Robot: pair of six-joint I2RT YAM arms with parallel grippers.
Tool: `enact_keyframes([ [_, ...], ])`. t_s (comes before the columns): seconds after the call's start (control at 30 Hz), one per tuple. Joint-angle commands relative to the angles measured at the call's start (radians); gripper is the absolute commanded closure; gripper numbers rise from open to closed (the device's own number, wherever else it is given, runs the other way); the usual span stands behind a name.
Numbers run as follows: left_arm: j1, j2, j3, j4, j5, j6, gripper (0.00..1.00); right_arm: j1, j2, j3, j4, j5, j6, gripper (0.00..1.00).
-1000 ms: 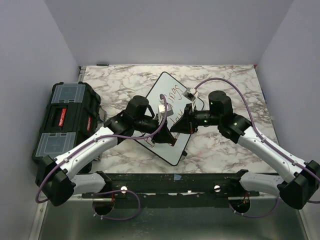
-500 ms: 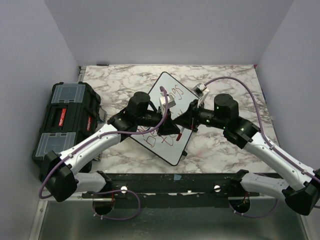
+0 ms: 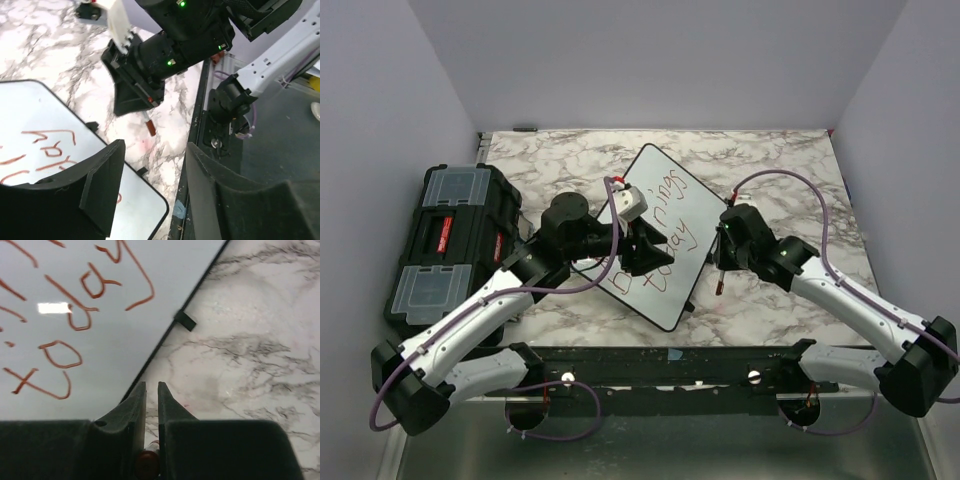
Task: Write a sentence on the whiteboard
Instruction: Place the whiteboard marker at the center of the board.
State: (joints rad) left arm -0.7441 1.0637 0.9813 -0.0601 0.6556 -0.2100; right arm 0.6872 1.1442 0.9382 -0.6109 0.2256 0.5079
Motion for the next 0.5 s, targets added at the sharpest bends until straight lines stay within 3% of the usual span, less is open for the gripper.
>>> enact_keyframes([
  [0.0, -0.003, -0.081, -0.055, -0.094, -0.146, -0.003, 0.44, -0.037, 0.028, -0.055, -0.073, 0.178, 0.064, 0.99],
  [0.27, -0.003, -0.279, -0.098, -0.323, -0.443, -0.041, 0.41, -0.094, 0.14, -0.084, -0.044, 0.251, 0.123, 0.99],
  [0.47, -0.003, -0.43, -0.11, -0.491, -0.608, -0.075, 0.29, -0.131, 0.233, -0.087, -0.017, 0.275, 0.132, 0.97],
])
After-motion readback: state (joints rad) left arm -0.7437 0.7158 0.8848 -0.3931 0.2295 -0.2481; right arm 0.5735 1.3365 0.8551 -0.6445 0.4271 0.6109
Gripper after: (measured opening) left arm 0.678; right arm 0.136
